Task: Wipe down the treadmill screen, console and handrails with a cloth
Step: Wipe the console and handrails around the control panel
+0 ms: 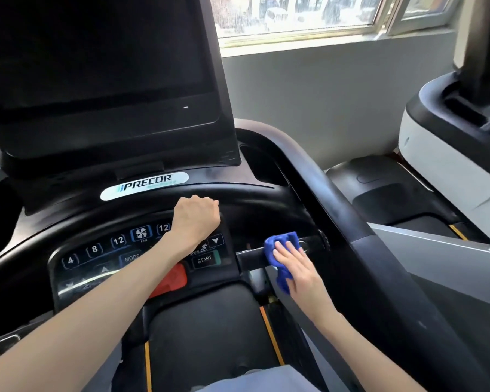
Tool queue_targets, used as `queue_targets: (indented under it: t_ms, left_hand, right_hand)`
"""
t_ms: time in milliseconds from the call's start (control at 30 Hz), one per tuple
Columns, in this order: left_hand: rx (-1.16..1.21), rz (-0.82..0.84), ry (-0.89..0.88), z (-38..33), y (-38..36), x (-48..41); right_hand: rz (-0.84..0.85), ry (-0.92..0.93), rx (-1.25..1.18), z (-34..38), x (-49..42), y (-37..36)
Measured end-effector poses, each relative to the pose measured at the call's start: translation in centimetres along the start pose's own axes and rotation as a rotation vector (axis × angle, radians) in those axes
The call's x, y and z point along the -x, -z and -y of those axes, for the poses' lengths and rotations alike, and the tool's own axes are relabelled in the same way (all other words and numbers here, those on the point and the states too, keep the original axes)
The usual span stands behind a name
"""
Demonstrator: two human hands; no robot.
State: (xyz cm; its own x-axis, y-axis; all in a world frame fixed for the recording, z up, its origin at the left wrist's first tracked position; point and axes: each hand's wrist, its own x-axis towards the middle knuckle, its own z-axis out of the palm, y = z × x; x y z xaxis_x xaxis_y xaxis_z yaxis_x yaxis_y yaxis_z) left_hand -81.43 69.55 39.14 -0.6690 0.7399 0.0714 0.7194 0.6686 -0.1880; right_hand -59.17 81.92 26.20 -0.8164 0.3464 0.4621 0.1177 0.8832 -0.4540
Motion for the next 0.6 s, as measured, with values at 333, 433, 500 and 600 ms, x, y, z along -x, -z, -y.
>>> queue_targets:
  t_ms: [333, 433, 500, 600]
  left_hand:
    - [0.089, -0.056, 0.052, -0.5, 0.2, 0.4]
    - [0.091, -0.044, 0.059, -0.6, 0.2, 0.3]
    - [0.088, -0.047, 0.062, -0.7, 0.1, 0.3]
    - [0.094, -0.054, 0.068, -0.9, 0.0, 0.2]
  right_hand:
    - [0.048, -0.078, -0.083, 6.8, -1.9, -3.7]
    - [0.14, 0.111, -0.024, 4.7, 0.7, -2.2]
    - [0.165, 0.132, -0.031, 4.3, 1.3, -1.6]
    - [0.128, 0.049, -0.059, 5.3, -0.8, -2.4]
